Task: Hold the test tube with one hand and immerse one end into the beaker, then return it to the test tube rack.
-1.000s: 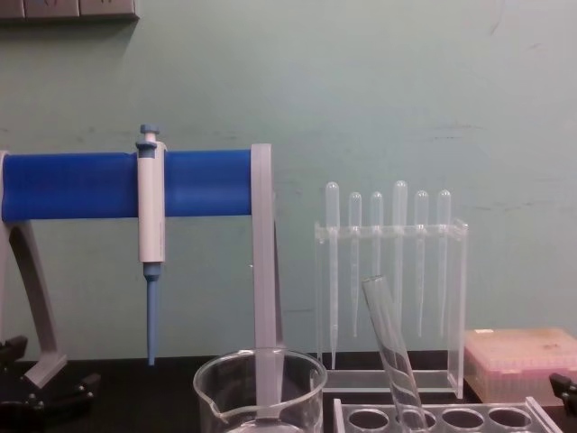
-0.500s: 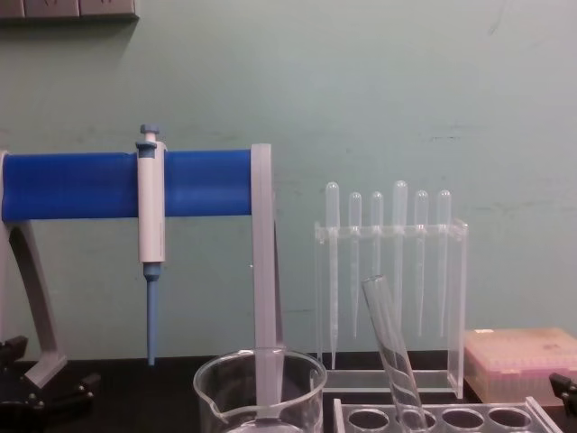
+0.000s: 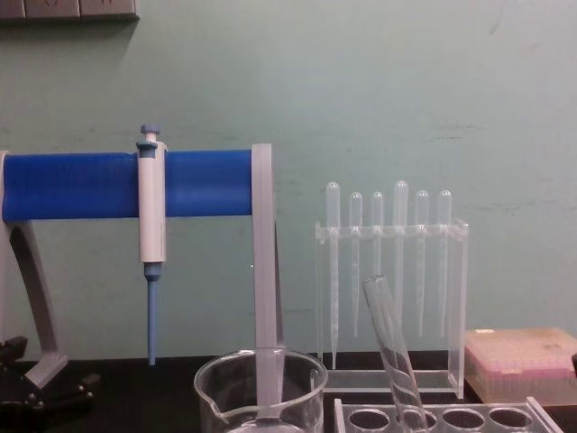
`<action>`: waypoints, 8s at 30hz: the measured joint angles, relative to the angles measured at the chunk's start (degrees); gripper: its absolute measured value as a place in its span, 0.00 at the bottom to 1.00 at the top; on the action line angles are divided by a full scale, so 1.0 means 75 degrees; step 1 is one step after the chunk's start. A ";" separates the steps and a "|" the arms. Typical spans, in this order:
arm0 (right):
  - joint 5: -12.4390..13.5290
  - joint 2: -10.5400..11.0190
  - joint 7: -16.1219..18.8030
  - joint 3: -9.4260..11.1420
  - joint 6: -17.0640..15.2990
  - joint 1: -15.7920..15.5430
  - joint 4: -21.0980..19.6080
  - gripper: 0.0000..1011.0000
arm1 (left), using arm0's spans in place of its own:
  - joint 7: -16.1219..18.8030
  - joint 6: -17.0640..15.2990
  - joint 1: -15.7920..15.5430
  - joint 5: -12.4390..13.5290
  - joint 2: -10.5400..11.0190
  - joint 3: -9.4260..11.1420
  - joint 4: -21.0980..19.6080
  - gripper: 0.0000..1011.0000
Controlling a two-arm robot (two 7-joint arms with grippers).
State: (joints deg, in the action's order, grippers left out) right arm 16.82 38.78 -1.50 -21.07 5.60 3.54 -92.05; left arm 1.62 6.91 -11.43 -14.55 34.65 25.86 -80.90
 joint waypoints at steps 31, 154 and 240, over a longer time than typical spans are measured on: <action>0.0979 -0.0744 0.3683 -0.1085 -0.2543 0.1955 -0.0310 0.99 | 0.0000 0.0000 0.0000 0.0000 -0.0001 0.0001 0.0000 0.99; 0.1798 -0.0952 0.3025 0.0126 -0.2171 0.1041 -0.1844 0.22 | 0.0000 0.0000 0.0000 0.0000 -0.0001 0.0000 0.0000 0.99; 0.1798 -0.0952 0.3024 0.0126 -0.2171 0.1041 -0.1843 0.22 | 0.0000 0.0000 0.0000 0.0000 0.0000 0.0000 0.0000 0.99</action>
State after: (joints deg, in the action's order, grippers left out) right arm 30.30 31.64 21.18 -20.13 -10.68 11.35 -105.87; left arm 1.62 6.91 -11.43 -14.55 34.65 25.86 -80.90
